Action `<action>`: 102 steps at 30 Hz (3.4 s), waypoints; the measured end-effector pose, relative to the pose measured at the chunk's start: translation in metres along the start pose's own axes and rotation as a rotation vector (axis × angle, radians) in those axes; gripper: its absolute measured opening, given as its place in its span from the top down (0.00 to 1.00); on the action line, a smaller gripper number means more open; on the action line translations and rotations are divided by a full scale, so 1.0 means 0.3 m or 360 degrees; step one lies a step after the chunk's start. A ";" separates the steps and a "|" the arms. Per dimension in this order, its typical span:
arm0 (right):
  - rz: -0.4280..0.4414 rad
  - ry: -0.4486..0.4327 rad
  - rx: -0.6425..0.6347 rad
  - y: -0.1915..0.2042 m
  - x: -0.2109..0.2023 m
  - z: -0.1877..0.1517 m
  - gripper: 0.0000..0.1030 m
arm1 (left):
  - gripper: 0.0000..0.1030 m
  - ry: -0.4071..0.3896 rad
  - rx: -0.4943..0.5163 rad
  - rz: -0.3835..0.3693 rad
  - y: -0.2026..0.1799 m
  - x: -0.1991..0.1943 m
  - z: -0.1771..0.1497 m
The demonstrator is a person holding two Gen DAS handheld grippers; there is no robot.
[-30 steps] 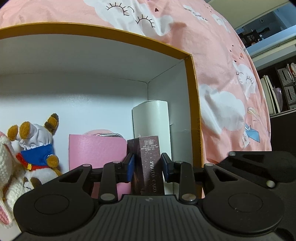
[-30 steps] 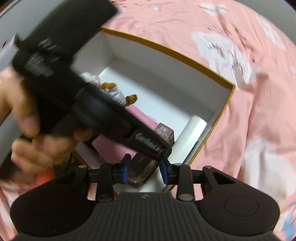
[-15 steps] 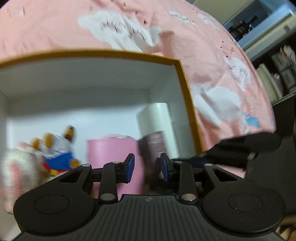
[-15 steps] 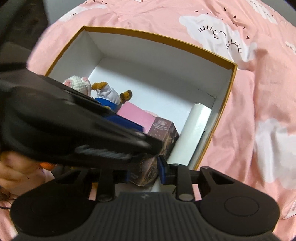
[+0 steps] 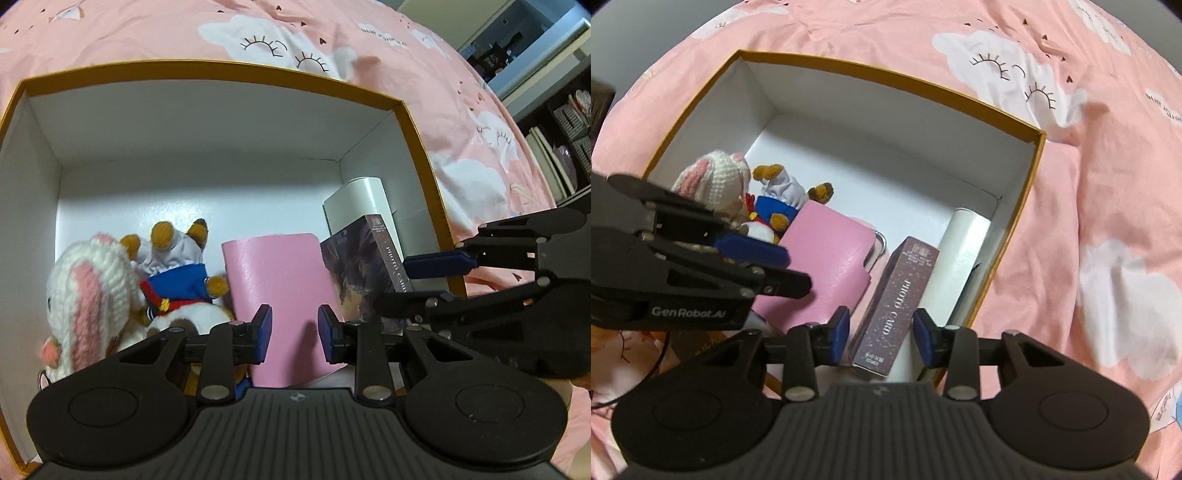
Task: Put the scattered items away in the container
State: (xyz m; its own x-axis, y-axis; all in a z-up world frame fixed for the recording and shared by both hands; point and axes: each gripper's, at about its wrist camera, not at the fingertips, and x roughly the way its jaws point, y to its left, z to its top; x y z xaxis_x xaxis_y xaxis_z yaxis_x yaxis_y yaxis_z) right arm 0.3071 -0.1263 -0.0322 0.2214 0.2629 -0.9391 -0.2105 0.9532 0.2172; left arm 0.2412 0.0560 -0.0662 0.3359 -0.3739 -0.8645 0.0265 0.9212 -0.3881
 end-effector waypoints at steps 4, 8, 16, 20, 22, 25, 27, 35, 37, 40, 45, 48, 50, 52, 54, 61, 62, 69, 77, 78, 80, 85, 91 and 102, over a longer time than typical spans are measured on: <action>-0.0004 -0.0011 0.0031 0.014 0.036 0.023 0.59 | 0.70 -0.0023 -0.0024 -0.0038 0.025 -0.013 -0.020; 0.0016 -0.0008 0.0048 0.034 0.054 0.025 0.67 | 0.70 -0.0040 -0.0055 -0.0063 0.057 -0.025 -0.044; -0.0279 0.0029 -0.0188 0.153 0.029 0.001 0.71 | 0.70 -0.0071 -0.0097 -0.0119 0.092 -0.042 -0.058; -0.0451 0.0051 -0.0363 0.258 0.055 -0.011 0.71 | 0.70 -0.0073 -0.0110 -0.0140 0.103 -0.041 -0.063; -0.0477 0.0067 -0.0370 0.272 0.063 -0.003 0.71 | 0.70 -0.0078 -0.0123 -0.0147 0.109 -0.040 -0.060; -0.0434 0.0119 -0.0264 0.243 0.065 0.038 0.72 | 0.70 -0.0090 -0.0132 -0.0161 0.119 -0.049 -0.063; -0.0427 0.0169 -0.0192 0.212 0.064 0.068 0.73 | 0.70 -0.0098 -0.0138 -0.0170 0.124 -0.054 -0.064; -0.0584 0.0331 -0.0293 0.270 0.087 0.113 0.74 | 0.74 -0.0116 -0.0151 -0.0215 0.144 -0.053 -0.072; -0.0599 0.0405 -0.0261 0.264 0.112 0.133 0.74 | 0.74 -0.0123 -0.0181 -0.0224 0.163 -0.057 -0.076; -0.0607 0.0460 -0.0189 0.251 0.147 0.160 0.74 | 0.74 -0.0139 -0.0222 -0.0269 0.191 -0.075 -0.082; -0.0435 0.0528 -0.0086 0.187 0.190 0.163 0.75 | 0.74 -0.0164 -0.0243 -0.0291 0.210 -0.089 -0.082; -0.0375 0.0537 0.0011 0.130 0.224 0.149 0.75 | 0.74 -0.0157 -0.0236 -0.0292 0.205 -0.087 -0.085; -0.0326 0.0585 0.0012 0.113 0.234 0.133 0.76 | 0.74 -0.0156 -0.0234 -0.0285 0.202 -0.088 -0.087; -0.0265 0.0644 -0.0016 0.108 0.226 0.122 0.76 | 0.74 -0.0156 -0.0243 -0.0281 0.205 -0.088 -0.085; -0.0190 0.0735 -0.0042 0.101 0.217 0.117 0.75 | 0.74 -0.0153 -0.0246 -0.0281 0.202 -0.086 -0.082; -0.0083 0.0761 0.0023 0.054 0.226 0.094 0.74 | 0.74 -0.0125 -0.0218 -0.0262 0.183 -0.069 -0.080; -0.0070 0.0745 -0.0003 0.059 0.217 0.089 0.72 | 0.74 -0.0122 -0.0215 -0.0255 0.180 -0.067 -0.080; -0.0012 0.0578 -0.0080 0.060 0.107 0.074 0.54 | 0.74 -0.0129 -0.0164 -0.0199 0.151 -0.054 -0.073; -0.0011 0.0220 -0.0007 -0.009 0.002 0.135 0.59 | 0.76 -0.0123 -0.0140 -0.0169 0.141 -0.037 -0.064; -0.0021 0.0197 0.0000 0.004 0.007 0.164 0.61 | 0.76 -0.0115 -0.0140 -0.0169 0.140 -0.032 -0.063; -0.0039 0.0164 -0.0021 -0.011 0.050 0.171 0.64 | 0.77 -0.0099 -0.0139 -0.0174 0.139 -0.022 -0.063; -0.0063 0.0121 -0.0041 -0.002 0.103 0.135 0.81 | 0.78 -0.0071 -0.0101 -0.0165 0.121 -0.002 -0.061; 0.0013 0.0219 0.0015 -0.007 0.099 0.107 0.98 | 0.78 -0.0107 0.0040 -0.0088 0.076 -0.023 -0.032; -0.0040 0.0015 -0.0050 -0.034 0.039 0.109 0.91 | 0.78 -0.0216 0.0296 0.0082 0.003 0.003 0.104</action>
State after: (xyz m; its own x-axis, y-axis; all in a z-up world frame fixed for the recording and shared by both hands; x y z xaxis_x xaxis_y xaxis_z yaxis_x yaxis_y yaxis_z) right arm 0.3432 -0.1281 -0.0367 0.2181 0.2372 -0.9467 -0.2346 0.9543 0.1850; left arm 0.2710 0.0600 -0.0573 0.4646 -0.3198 -0.8257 0.1751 0.9473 -0.2684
